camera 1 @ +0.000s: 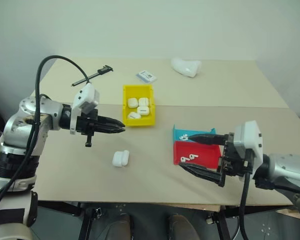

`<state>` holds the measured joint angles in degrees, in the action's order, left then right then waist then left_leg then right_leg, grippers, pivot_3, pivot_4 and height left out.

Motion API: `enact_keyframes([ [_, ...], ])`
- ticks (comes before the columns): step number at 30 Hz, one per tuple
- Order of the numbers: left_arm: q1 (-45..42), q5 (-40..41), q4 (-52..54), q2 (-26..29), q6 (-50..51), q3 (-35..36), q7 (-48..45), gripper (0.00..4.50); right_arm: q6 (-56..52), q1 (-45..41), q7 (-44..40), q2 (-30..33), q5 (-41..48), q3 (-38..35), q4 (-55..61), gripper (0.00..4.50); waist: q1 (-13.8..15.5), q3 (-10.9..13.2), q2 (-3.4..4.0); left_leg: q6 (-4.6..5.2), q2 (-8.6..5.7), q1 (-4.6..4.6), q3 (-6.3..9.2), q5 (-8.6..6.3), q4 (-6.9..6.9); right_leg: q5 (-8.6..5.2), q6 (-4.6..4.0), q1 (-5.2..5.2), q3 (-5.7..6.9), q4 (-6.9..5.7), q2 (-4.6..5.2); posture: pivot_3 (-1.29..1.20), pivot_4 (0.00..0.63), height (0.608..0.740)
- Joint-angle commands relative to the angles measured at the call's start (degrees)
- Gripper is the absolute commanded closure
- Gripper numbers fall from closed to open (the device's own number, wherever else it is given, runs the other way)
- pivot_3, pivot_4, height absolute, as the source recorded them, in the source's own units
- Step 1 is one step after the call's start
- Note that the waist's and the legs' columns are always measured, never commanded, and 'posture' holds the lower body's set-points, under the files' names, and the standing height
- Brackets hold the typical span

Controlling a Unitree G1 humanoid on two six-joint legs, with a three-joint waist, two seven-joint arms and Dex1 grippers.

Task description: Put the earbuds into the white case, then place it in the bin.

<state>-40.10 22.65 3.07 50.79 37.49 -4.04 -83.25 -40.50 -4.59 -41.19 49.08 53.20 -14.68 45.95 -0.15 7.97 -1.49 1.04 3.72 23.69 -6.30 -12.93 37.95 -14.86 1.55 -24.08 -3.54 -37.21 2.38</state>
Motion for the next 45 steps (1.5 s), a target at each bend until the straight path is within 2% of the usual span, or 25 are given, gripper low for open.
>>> enact_keyframes([
  [1,-0.2,-6.4,2.2,4.2,-4.8,-5.5,-0.8,2.55,0.9,-1.1,-0.7,0.5,0.9,-0.2,0.1,0.00,-0.2,0.0,0.00,0.00,0.01,0.01,0.00,0.00,-0.01,-0.01,-0.01,-0.03,-0.05,0.00,-0.03,0.00,0.150,0.740],
  [9,-5.3,-14.7,5.2,8.9,-2.2,-17.7,-6.7,0.02,1.2,-1.5,-0.1,-0.3,0.4,1.0,-0.2,0.00,0.0,0.0,0.00,0.00,0.01,0.06,-0.15,0.00,-0.01,-0.01,-0.03,-0.05,0.00,-0.02,-0.03,0.00,0.150,0.740],
  [15,-9.4,-20.9,5.7,7.0,-0.9,-25.2,-8.2,0.02,1.1,-1.3,0.7,-0.5,0.6,1.1,0.3,0.00,0.3,0.0,0.01,0.00,-0.01,0.05,-0.15,0.00,-0.01,-0.01,-0.02,-0.05,-0.03,0.01,-0.03,0.00,0.150,0.740],
  [22,-11.1,-27.3,2.2,3.7,-5.5,-30.6,-8.8,0.02,0.5,-0.9,0.1,0.8,1.2,1.1,1.6,0.00,0.3,0.0,0.01,0.00,-0.01,0.06,-0.12,0.00,-0.01,-0.01,-0.02,-0.06,-0.04,0.00,-0.04,0.00,0.150,0.740],
  [29,-10.7,-31.3,-2.0,0.5,-8.4,-31.8,-7.7,0.02,0.6,0.1,-5.0,5.7,2.1,-0.7,2.9,0.00,0.5,0.0,0.00,0.01,-0.01,0.06,-0.09,-0.01,-0.01,-0.01,-0.02,-0.05,-0.05,0.01,-0.03,0.00,0.150,0.740],
  [37,-9.8,-35.0,-4.6,-4.2,-6.4,-32.3,-5.0,0.02,0.6,-0.1,-5.1,7.6,2.2,-0.9,3.5,0.00,0.6,0.0,-0.01,0.02,-0.01,0.07,0.02,-0.01,0.00,-0.01,-0.02,-0.05,-0.04,0.01,-0.03,0.00,0.150,0.740],
  [45,-9.1,-37.2,-5.0,-4.9,-6.0,-32.4,-4.8,0.02,0.5,0.2,-4.7,8.5,2.2,-0.8,4.1,0.00,0.6,0.0,-0.01,0.02,-0.01,0.07,0.04,-0.01,0.00,-0.01,-0.02,-0.05,-0.06,0.01,-0.03,0.00,0.150,0.740],
])
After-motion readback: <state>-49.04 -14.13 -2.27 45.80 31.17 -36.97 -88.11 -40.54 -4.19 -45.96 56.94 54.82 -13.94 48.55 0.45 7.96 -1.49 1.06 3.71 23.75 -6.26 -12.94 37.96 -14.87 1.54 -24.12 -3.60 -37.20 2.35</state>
